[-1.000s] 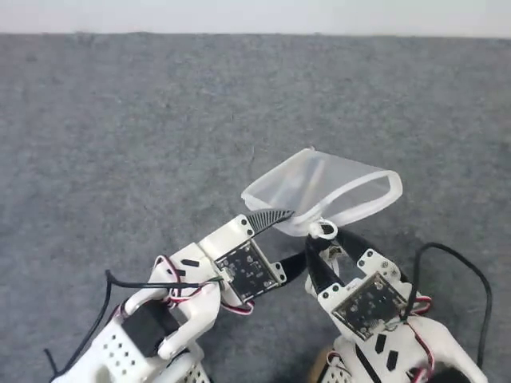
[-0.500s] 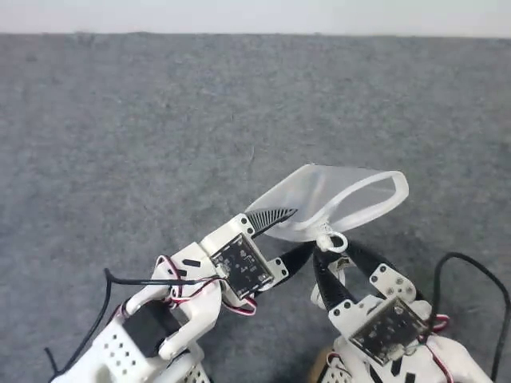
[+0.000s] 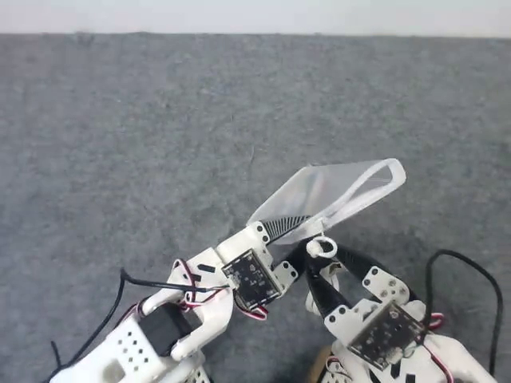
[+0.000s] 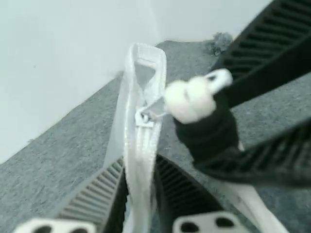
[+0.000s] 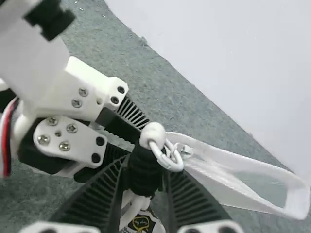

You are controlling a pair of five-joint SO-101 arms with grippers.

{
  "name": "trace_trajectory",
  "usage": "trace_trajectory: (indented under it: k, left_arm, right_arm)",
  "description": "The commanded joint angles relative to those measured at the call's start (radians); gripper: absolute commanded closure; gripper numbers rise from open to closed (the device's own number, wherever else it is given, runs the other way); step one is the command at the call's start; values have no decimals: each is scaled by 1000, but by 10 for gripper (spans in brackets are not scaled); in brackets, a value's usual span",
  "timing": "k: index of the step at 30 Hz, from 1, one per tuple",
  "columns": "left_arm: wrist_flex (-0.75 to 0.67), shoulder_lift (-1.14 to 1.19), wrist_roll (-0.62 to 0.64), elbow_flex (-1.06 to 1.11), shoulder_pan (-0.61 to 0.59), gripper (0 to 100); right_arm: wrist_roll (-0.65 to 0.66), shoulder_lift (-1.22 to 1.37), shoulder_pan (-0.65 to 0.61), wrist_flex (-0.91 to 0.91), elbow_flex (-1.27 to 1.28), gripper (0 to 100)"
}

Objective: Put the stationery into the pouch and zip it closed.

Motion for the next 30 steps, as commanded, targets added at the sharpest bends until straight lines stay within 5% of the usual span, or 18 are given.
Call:
trace_trajectory:
  k: [1, 14, 30]
  left_arm:
    - [-32, -20, 15, -18, -9, 991]
    - [-29, -18, -52, -2, -68, 991]
    - [46, -23, -86, -5, -69, 991]
  right_arm:
    - [8, -4, 94, -51, -8, 992]
    - [-100, -2, 389, -314, 160, 992]
    - [-117, 1, 562, -469, 264, 992]
